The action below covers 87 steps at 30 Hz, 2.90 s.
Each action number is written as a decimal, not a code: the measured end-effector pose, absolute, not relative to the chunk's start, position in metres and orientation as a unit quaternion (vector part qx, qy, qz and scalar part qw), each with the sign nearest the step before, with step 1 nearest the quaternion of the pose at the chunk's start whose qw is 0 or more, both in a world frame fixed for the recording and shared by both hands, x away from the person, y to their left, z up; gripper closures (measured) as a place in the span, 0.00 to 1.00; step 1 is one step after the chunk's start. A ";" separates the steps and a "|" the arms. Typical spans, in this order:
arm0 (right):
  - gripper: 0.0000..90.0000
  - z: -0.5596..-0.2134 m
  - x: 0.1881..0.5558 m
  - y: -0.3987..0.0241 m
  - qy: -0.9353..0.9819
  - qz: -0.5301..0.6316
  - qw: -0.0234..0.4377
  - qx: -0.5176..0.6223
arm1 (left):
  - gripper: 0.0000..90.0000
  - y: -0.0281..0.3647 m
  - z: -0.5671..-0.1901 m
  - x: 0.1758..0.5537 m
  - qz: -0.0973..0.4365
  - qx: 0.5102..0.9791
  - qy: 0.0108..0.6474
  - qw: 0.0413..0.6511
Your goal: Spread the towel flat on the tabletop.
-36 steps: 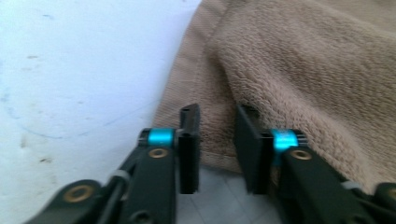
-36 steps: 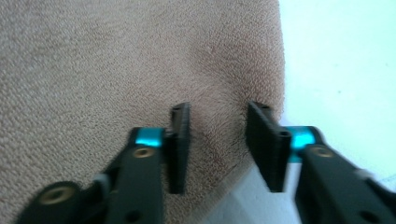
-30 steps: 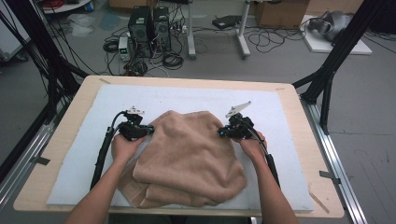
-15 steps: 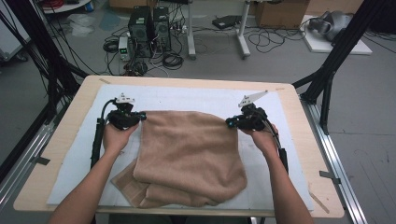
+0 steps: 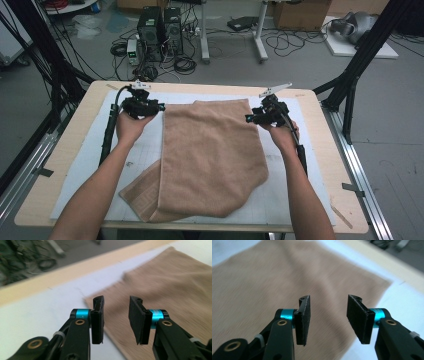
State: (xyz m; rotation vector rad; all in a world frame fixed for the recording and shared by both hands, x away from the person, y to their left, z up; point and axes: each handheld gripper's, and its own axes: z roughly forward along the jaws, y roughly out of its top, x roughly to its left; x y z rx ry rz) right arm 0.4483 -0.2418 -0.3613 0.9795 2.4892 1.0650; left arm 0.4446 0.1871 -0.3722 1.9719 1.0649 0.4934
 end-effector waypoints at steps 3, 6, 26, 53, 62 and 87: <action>0.57 -0.369 0.432 -0.239 0.867 0.360 0.112 0.324 | 0.67 0.181 -0.385 0.425 0.176 0.795 0.406 0.414; 0.56 -0.371 0.412 -0.238 0.866 0.378 0.099 0.311 | 0.63 0.177 -0.395 0.406 0.155 0.808 0.391 0.413; 0.69 -0.433 0.310 -0.238 0.908 0.354 0.051 0.220 | 0.67 0.161 -0.437 0.304 0.120 0.878 0.273 0.374; 0.96 -0.384 0.366 -0.221 0.878 0.408 0.081 0.238 | 0.96 0.184 -0.406 0.359 0.156 0.802 0.375 0.439; 0.96 -0.422 0.419 -0.210 0.873 0.376 0.067 0.302 | 0.96 0.176 -0.427 0.409 0.176 0.770 0.442 0.425; 0.73 -0.406 0.314 -0.220 0.885 0.397 0.096 0.223 | 0.61 0.168 -0.418 0.301 0.119 0.843 0.303 0.428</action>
